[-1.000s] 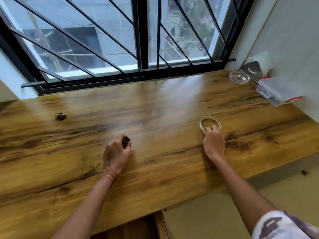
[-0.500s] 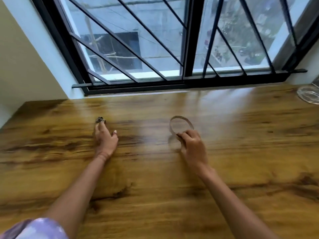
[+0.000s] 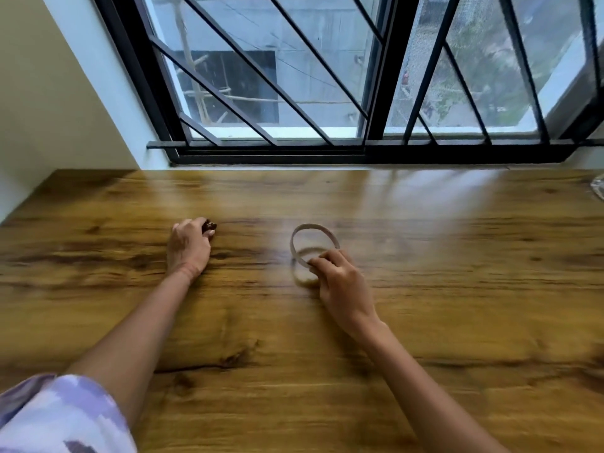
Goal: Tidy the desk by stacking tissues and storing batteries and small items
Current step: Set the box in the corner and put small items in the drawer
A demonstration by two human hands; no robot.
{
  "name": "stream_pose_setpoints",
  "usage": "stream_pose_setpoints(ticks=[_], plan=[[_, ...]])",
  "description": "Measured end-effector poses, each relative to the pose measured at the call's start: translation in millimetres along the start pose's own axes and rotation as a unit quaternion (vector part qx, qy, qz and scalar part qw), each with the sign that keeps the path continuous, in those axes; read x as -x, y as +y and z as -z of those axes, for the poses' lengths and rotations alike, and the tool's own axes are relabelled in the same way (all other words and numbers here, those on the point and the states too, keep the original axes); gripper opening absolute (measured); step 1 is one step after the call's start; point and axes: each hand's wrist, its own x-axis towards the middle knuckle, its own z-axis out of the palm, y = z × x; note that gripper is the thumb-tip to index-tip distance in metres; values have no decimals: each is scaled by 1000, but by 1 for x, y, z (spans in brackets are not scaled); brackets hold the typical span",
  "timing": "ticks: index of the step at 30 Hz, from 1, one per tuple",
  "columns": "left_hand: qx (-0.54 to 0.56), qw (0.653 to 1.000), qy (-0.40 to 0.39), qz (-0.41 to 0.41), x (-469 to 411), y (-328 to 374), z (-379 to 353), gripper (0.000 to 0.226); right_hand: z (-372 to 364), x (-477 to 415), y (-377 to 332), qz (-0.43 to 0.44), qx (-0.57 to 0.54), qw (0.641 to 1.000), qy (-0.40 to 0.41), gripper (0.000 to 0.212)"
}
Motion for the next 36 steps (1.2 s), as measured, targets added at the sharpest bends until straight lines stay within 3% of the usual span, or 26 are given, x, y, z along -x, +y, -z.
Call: stream_pose_setpoints(ticks=[8, 13, 18, 22, 29, 36], plan=[[184, 982, 43, 1, 102, 3, 58, 34, 7, 52, -66, 3, -25, 999, 24, 20], [248, 968, 34, -34, 205, -42, 106, 34, 9, 117, -146, 18, -17, 1000, 7, 20], [256, 964, 29, -72, 298, -107, 147, 36, 1, 195, -233, 37, -27, 999, -13, 21], [211, 976, 45, -2, 353, -164, 162, 40, -19, 252, -284, 49, -60, 995, -61, 17], [147, 967, -157, 135, 386, -233, 153, 48, -61, 292, -305, 9, -18, 975, -223, 20], [113, 952, -225, 172, 395, -254, 142, 49, -78, 293, -318, 22, 68, 935, -348, 30]])
